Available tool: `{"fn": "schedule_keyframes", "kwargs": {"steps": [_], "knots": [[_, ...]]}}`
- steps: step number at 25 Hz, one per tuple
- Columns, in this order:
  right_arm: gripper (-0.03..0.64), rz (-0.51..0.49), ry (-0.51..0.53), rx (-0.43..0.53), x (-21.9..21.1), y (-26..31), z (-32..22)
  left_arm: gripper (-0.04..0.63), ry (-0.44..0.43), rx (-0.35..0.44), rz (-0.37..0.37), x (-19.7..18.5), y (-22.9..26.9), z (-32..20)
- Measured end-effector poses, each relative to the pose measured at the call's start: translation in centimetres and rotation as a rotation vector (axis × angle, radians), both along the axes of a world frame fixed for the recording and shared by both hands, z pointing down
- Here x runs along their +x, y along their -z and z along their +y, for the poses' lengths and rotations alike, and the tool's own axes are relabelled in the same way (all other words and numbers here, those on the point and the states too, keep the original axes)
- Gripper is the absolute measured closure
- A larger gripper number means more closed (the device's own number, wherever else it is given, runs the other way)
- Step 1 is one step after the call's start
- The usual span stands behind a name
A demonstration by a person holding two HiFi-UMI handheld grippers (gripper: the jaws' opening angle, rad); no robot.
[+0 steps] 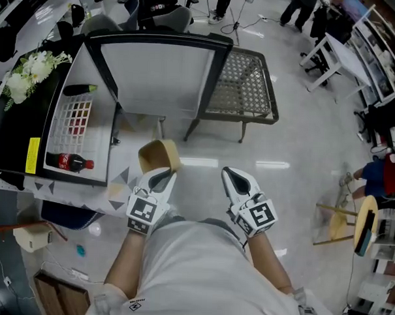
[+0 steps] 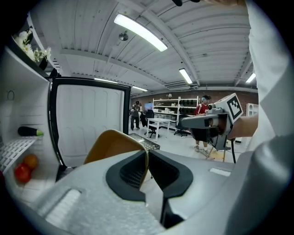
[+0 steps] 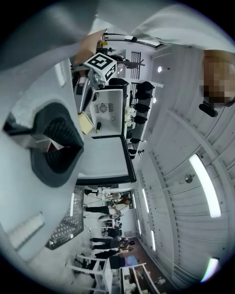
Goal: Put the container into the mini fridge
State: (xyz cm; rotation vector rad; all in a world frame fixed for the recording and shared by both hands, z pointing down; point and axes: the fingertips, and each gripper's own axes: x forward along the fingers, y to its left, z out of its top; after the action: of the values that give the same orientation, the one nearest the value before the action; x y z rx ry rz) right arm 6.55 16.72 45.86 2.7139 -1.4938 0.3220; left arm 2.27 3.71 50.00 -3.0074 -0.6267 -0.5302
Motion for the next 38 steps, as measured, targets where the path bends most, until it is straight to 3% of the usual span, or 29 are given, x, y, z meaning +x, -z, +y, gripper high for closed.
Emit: {"fn": "schedule_keyframes", "kwargs": {"steps": [6, 13, 24, 28, 38], "knots": [[0.614, -0.002, 0.087, 0.012, 1.7, 0.2, -6.7, 0.565, 0.068, 0.021, -0.006, 1.3, 0.1, -5.7], [0.614, 0.01, 0.264, 0.002, 3.5, 0.5, -13.7, 0.565, 0.181, 0.03, -0.026, 1.5, -0.1, -9.3], [0.614, -0.02, 0.606, -0.012, 7.7, -0.2, -24.2, 0.565, 0.476, 0.025, -0.06, 4.0, -0.3, -15.1], [0.614, -0.021, 0.709, -0.021, 8.7, -0.6, -26.7, 0.566, 0.571, 0.046, -0.058, 5.2, 0.3, -16.6], [0.614, -0.044, 0.853, -0.018, 10.3, -0.7, -30.0, 0.565, 0.737, 0.147, -0.099, 7.3, 2.3, -19.0]]}}
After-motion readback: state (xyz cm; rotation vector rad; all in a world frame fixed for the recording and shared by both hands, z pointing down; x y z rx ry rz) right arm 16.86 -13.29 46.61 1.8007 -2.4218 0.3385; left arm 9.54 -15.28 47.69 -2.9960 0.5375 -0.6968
